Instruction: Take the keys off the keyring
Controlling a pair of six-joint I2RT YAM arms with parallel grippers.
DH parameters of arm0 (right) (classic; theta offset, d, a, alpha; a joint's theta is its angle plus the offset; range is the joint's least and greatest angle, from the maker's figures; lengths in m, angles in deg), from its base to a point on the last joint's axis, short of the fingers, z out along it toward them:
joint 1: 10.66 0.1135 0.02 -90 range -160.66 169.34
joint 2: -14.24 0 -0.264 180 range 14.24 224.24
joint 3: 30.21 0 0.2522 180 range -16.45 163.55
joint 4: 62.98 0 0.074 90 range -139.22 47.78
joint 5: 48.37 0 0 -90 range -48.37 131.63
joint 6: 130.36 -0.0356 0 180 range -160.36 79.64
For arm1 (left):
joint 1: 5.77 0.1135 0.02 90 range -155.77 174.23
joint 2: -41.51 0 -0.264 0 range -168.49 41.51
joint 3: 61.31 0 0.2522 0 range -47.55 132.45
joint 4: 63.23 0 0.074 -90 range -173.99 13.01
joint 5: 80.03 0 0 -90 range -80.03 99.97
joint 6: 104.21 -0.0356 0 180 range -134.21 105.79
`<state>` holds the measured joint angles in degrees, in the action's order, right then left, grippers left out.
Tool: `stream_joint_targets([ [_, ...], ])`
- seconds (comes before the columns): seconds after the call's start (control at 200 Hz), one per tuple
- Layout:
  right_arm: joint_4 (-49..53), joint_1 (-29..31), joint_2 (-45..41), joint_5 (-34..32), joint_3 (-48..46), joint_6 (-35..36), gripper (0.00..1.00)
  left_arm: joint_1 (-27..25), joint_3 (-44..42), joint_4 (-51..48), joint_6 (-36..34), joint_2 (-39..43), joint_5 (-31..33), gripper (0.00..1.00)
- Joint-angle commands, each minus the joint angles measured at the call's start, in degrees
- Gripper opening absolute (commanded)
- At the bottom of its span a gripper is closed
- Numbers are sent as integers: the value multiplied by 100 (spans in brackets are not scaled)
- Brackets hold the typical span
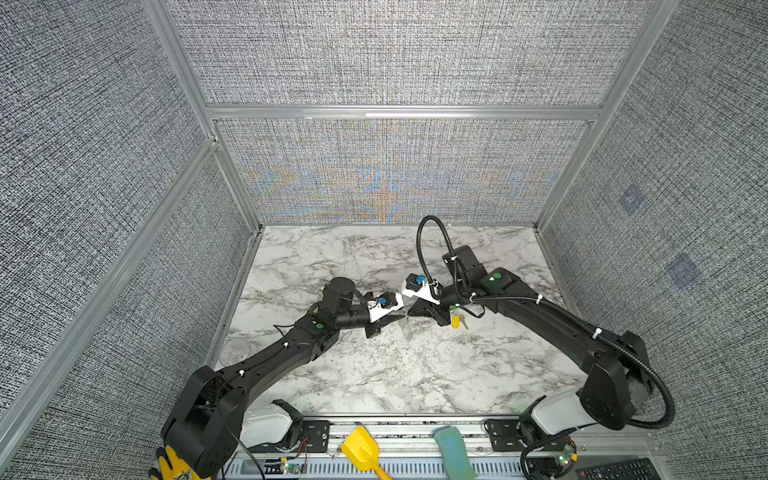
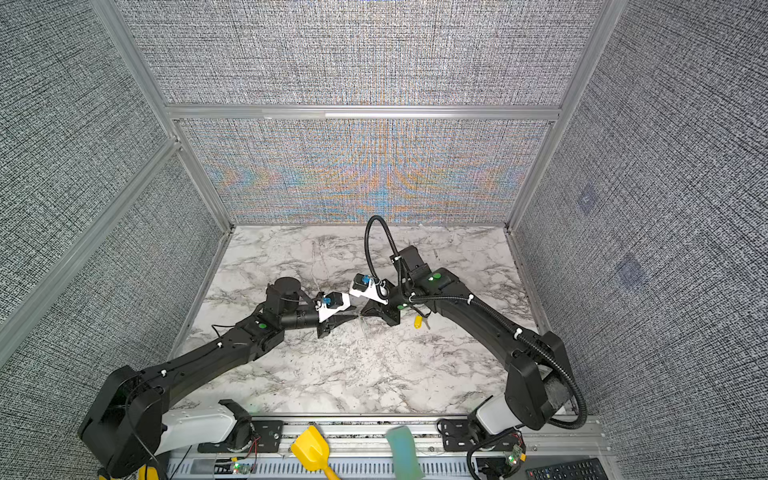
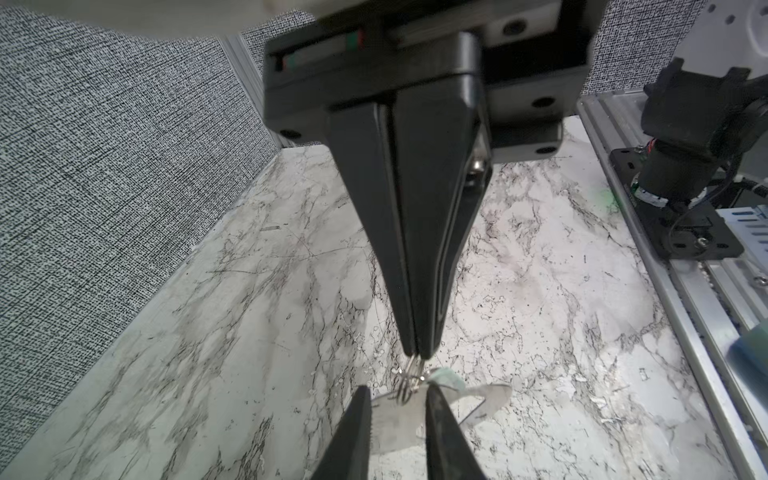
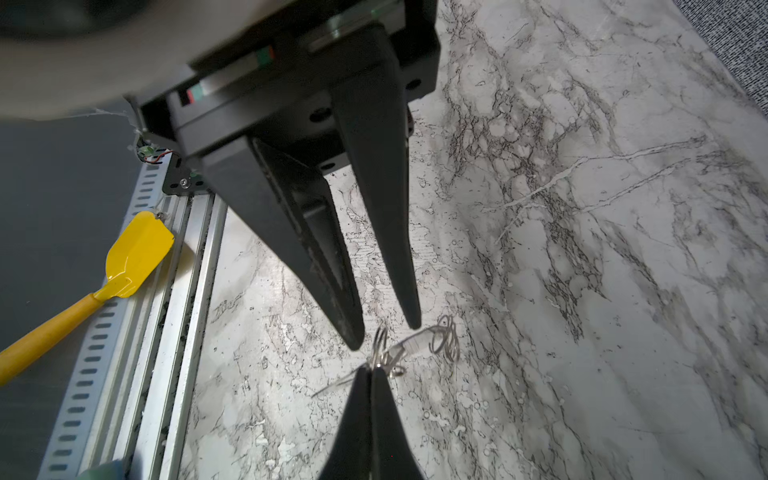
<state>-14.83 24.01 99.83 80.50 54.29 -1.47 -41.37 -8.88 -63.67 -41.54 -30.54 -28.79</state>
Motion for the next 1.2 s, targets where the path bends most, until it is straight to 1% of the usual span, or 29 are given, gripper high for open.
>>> stream_joint_targets([
  [0.0,116,2,-30,107,54,69,0,-34,51,177,17,-43,-105,24],
  [0.09,158,-2,-15,107,63,72,0,-49,39,234,51,-84,-130,18],
  [0.205,131,-4,-32,119,65,48,0,-62,41,290,81,-130,-201,16],
  [0.265,97,-3,-57,114,33,39,0,-62,34,307,86,-149,-204,10],
  [0.35,103,4,-68,103,23,37,0,-74,18,399,152,-147,-264,5],
  [0.39,88,2,-76,81,11,31,0,-63,9,449,182,-146,-320,0],
  [0.43,13,4,-108,29,-13,-16,0,-58,4,485,210,-153,-384,0],
  [0.535,-358,-4,-369,-503,-239,-69,18,-61,12,557,343,-149,-509,0],
  [0.65,-1054,3,-882,-1183,-746,-62,31,-62,31,688,609,-110,-518,0],
  [0.74,-1666,3,-1286,-1509,-1191,-168,36,-62,-47,1024,888,-87,-528,0],
  [0.85,-2130,0,-1587,-1679,-1656,-353,41,-62,-170,1489,1275,-65,-523,0],
  [0.911,-2199,-3,-1645,-1620,-1728,-458,43,-53,-186,1617,1415,-63,-546,0],
  [0.946,-2248,6,-1645,-1550,-1948,-544,44,-54,-200,1689,1502,-59,-557,0],
  [1.196,-2976,172,-1655,-1304,-2312,-1096,47,-53,-220,2044,1889,-56,-703,0],
])
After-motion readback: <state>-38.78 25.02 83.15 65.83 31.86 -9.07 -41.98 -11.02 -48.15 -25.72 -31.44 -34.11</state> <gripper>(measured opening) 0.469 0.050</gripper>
